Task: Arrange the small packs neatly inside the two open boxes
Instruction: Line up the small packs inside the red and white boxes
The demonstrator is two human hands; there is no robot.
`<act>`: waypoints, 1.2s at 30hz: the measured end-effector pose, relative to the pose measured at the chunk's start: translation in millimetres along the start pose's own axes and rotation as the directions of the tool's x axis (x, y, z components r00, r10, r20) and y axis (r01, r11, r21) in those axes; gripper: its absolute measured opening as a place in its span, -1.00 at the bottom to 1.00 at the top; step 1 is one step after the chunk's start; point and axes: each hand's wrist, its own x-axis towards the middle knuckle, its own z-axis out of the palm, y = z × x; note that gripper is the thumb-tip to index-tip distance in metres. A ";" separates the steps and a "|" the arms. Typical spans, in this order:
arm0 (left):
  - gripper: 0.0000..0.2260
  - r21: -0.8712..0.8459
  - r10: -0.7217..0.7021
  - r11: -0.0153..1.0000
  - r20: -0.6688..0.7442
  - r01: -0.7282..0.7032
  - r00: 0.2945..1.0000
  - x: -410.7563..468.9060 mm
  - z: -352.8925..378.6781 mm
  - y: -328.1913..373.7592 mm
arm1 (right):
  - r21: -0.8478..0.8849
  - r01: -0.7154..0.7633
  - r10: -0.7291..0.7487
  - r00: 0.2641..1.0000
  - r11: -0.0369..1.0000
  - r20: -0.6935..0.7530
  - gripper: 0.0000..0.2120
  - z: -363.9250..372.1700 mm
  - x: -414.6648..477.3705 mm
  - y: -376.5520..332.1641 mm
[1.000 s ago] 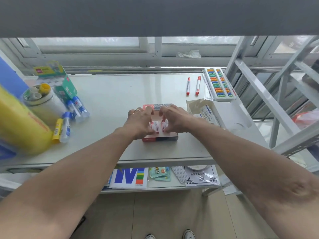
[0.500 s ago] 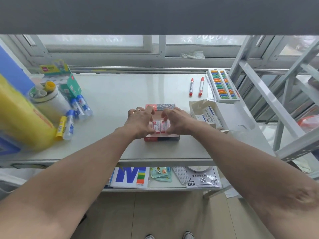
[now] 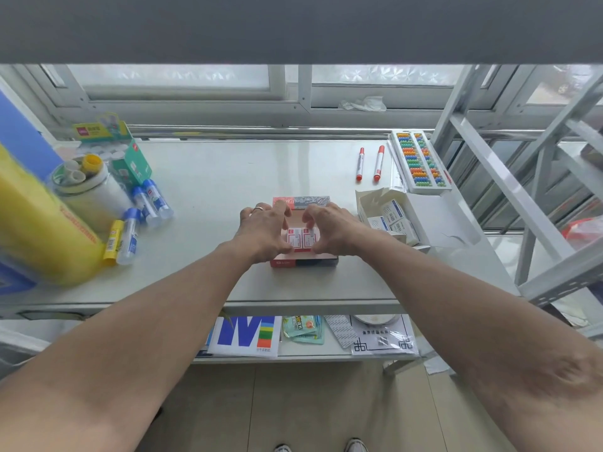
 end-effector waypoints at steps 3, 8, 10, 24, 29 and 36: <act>-0.45 0.002 -0.003 1.000 -0.002 0.003 1.000 -0.7 -0.5 1.1 | 0.003 -0.003 0.003 1.000 1.000 0.002 -0.41 -0.1 0.2 0.0; -0.46 -0.003 -0.006 1.000 0.005 0.006 1.000 -1.6 -0.9 0.9 | 0.024 -0.002 0.002 1.000 1.000 0.002 -0.40 0.8 -0.5 0.7; -0.46 -0.016 -0.016 1.000 0.002 0.016 1.000 -2.7 -3.3 1.3 | 0.063 0.001 0.000 1.000 0.998 -0.019 -0.41 -5.4 -3.7 3.1; -0.88 0.000 0.246 0.969 -0.106 -0.247 0.963 39.0 -0.3 137.9 | 0.086 -0.213 0.224 0.964 0.973 -0.142 -0.75 -65.7 -66.6 125.5; -0.77 0.143 0.139 0.976 0.178 -0.165 0.974 54.6 23.1 164.7 | -0.001 -0.240 0.239 0.966 0.971 -0.097 -0.69 -59.0 -58.9 151.5; -0.80 0.230 0.080 0.963 0.248 -0.139 0.965 55.7 22.2 163.2 | -0.146 -0.185 0.184 0.983 0.972 -0.023 -0.80 -62.0 -53.9 146.6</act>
